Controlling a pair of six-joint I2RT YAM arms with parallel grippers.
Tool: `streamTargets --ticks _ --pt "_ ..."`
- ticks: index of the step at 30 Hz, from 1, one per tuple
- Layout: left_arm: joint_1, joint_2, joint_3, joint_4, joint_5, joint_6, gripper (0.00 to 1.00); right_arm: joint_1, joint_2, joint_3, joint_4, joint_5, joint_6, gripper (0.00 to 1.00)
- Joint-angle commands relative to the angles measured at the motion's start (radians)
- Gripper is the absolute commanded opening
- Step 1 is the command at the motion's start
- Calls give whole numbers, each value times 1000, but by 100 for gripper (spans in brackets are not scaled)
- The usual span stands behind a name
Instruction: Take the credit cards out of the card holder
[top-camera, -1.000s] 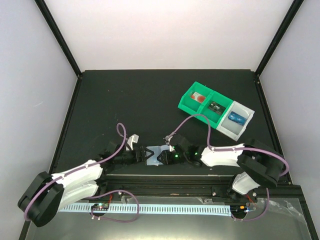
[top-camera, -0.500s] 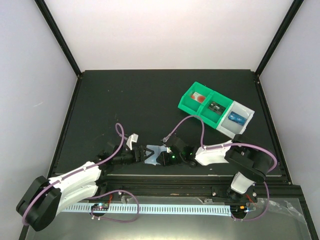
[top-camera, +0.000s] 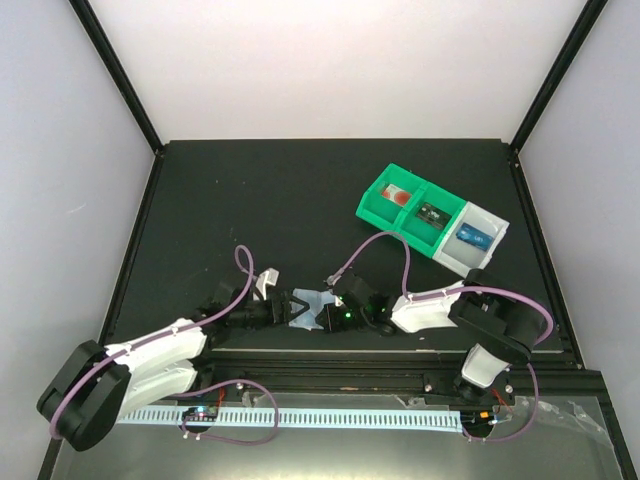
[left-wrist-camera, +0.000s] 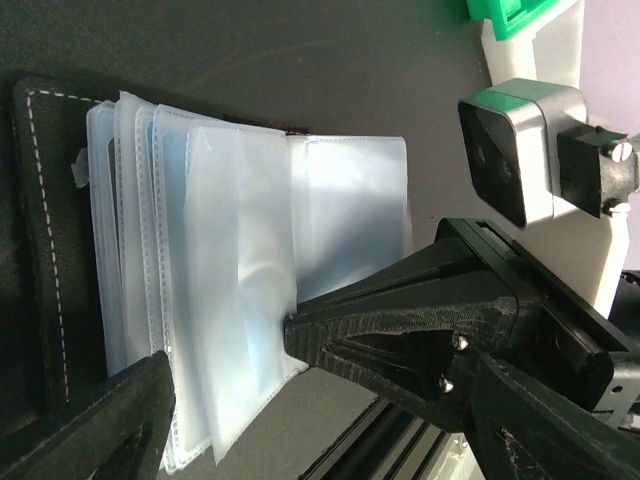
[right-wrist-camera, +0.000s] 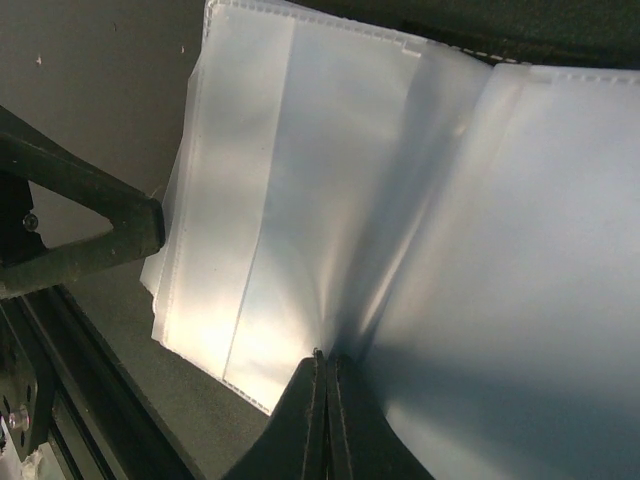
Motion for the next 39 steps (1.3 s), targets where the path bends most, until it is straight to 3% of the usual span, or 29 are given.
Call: streamTargets --ticks 1,29,39 --pt "7 22 45 27 0 29 83 5 24 -31 -57 54 -7 3" --pt "5 115 53 154 60 -7 82 5 20 -43 -28 46 -10 3" --pt "-7 117 39 194 62 -51 82 5 -19 -50 -7 55 -11 10"
